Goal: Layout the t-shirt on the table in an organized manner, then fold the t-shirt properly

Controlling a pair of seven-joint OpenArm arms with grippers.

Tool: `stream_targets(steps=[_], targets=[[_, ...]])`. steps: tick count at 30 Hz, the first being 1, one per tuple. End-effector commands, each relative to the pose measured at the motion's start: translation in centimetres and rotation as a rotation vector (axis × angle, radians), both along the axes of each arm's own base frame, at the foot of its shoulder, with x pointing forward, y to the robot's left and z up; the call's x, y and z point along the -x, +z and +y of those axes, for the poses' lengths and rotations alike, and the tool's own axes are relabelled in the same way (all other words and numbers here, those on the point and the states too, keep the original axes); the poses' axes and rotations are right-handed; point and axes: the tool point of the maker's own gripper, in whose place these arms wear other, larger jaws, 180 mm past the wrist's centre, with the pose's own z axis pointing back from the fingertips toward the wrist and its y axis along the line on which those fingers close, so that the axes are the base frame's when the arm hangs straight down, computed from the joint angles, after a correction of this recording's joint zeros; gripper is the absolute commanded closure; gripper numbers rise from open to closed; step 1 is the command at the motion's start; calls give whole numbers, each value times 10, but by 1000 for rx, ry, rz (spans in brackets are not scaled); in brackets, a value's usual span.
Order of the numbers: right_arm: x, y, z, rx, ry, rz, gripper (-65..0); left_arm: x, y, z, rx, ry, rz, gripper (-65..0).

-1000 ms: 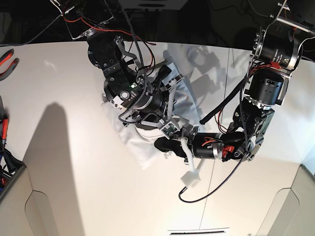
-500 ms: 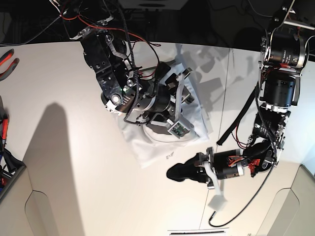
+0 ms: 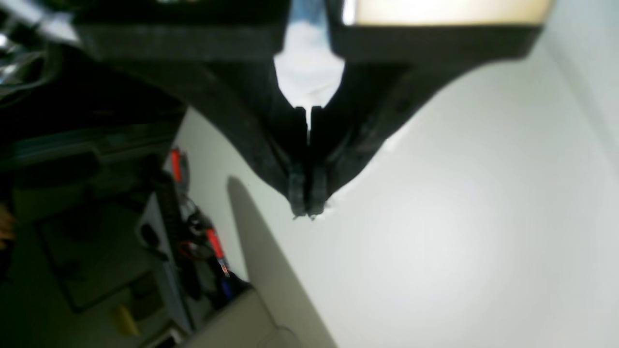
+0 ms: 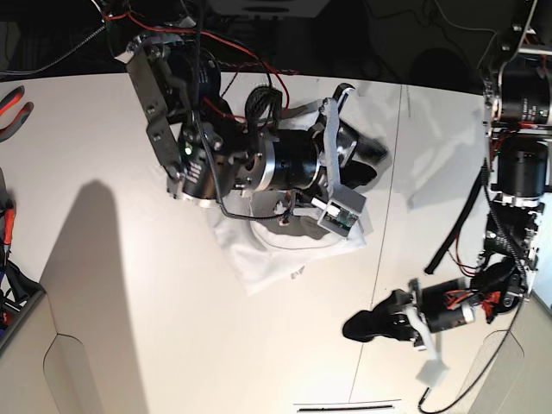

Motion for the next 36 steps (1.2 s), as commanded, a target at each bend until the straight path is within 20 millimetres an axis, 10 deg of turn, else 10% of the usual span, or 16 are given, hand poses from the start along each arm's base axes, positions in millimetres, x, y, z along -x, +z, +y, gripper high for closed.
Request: stream_targets(steps=[1,7,13,24,36], targets=[[-9,23,-1,-64,-44,-63,0,-9,23,5,16,3,-67,0],[-75,55,-73,-133,-428,-189,0,-7,20,28,-32,26,-60,0],[-121,26,-123,-158,-596,-79,0,1,10,23,-35,4,-26,0],[-162,-49,-96,-229,-528,261,0,55,-1,-31,70,-220,88,0],[-167,-88,-90,-142,-577,291,0,125,-27,-81,152,-310,134,0]])
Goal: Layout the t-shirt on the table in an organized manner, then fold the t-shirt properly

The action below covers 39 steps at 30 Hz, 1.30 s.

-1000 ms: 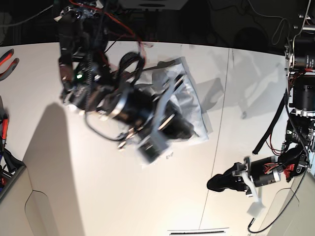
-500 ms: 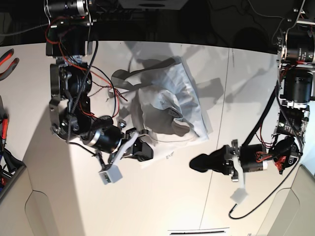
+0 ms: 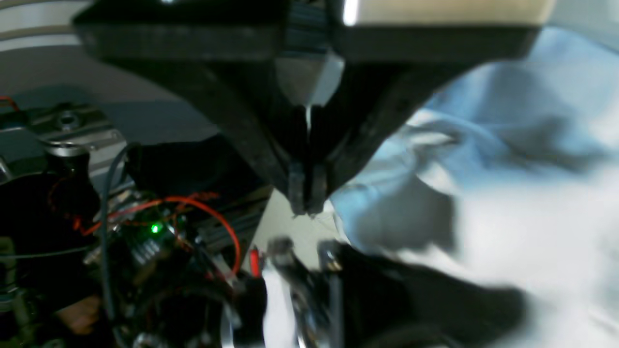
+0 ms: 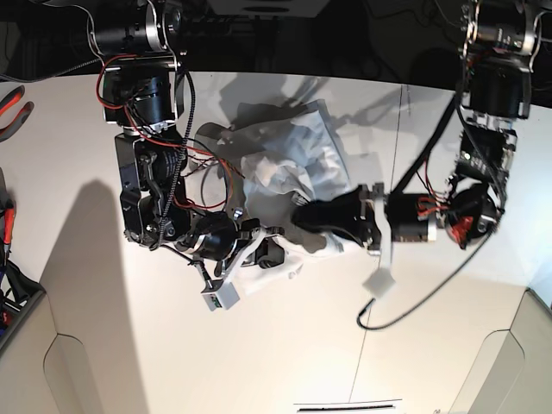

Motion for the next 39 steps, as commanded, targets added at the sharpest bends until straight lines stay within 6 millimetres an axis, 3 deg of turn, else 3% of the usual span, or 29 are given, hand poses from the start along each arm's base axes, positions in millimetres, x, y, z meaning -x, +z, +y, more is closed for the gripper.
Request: stream_targets(steps=[1,3,8,13,17,25,33,39], targets=[[-14,17,3,-23,-15,-48,0,-7,17,-8,64,12,-46,0],[-17,16,1,-29,-39,-47,0,-3,17,-22,119,30,-30,0],[-13,1,1,-28,-58,1,0,-11,-3,-46,53,104,-65,0],[-8,-11,2,-27,-58,35,0,-27,-21,-54,-73,171,-156,0],[-8,-11,2,-28,-59,34,0,-28,-41,-57,-186,182,-179,0],[-9,-13,0,-10,-60,31,0,-23,-103,-8,-557,299,-72,0],[-13,-27,-16,93,-120,52,0,-2,-126,27,-674,279,-23,0],[-14,-29,-23,112,-125,46,0,-1,-129,60,-730,288,-18,0]])
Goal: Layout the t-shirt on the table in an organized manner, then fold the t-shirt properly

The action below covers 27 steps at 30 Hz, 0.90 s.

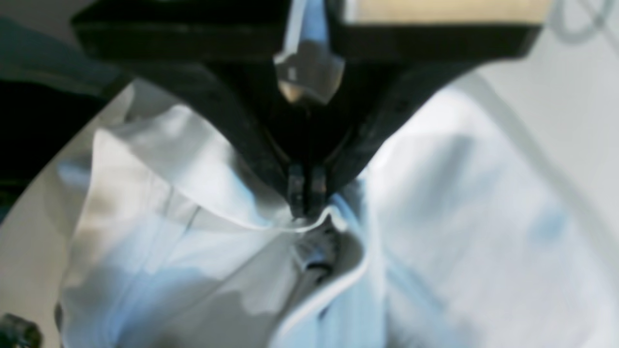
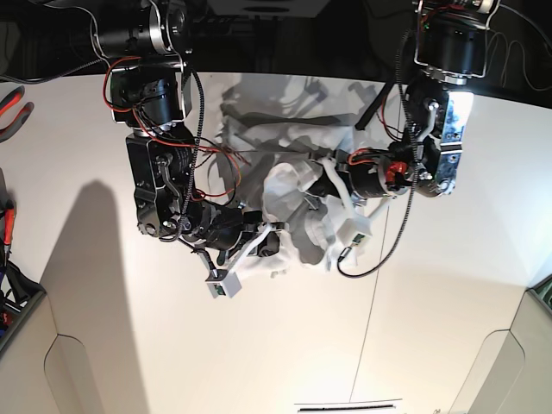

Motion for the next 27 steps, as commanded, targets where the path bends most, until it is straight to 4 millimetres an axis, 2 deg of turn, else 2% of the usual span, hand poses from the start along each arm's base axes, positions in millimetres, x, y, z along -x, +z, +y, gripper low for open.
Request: stream_targets(steps=[1,9,20,22,25,27], targets=[[-13,11,-6,15,-18,-36,0,1,-4,20,-78,9,21,0],[-14,0,-19,98,-55,-15,0,-1,4,27,-77,4,14,0],[-13,-3,-21,109,-64,-6,0,-21,48,41,-127,-28,-126,0],[-13,-2,-21,108,-64,-6,0,-27,62,33,-62,-17,-162,0],[-13,-2,-20,106,-63,-6,0,-36,99,3,112,-51,-277,0],[-13,-2,-19,105,-63,-6,0,-39,111,-15,176,-71,-309,0]])
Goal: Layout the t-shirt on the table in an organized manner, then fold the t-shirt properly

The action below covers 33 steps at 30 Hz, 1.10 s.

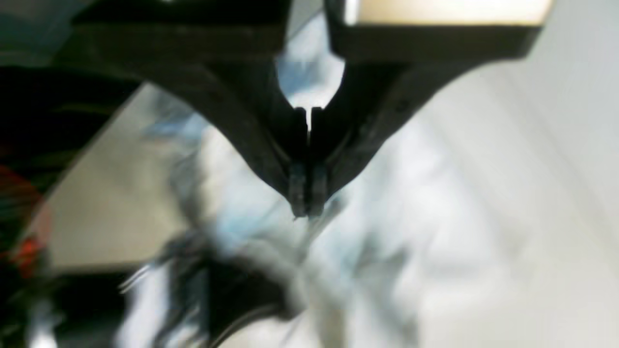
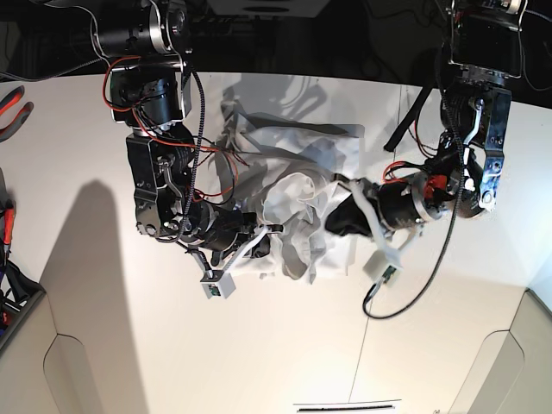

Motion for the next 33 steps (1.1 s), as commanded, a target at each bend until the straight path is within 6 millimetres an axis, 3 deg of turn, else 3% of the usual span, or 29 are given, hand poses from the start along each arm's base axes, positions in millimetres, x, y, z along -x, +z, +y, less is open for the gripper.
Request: stream_targets(steps=[1,6,10,15,22,26,29,33], targets=[[-10,7,-7,32,-12,-19,0,-6,12,-11,37,-5,-35,0],[-10,7,-7,33,-12,-19,0,9,-1,-41,108,-13,41,0],[-10,7,-7,33,-12,-19,0,24,-19,-45,76,-8,84,0],[-10,6,-8,38,-11,-20,0,30,-58,1,-209,82,120,0],[-10,4,-10,53,-22,-14,0,24,-67,64,-411,180,120,0],[-11,6,-11,52,-24,-16,0,15,-48,78,-407,210,68,0],[-15,18,-7,37,-5,-48,0,1,-13,75,-327,237,-21,0],[-21,48,-4,-4,10,-87,0,-5,41,47,-133,154,-160,0]])
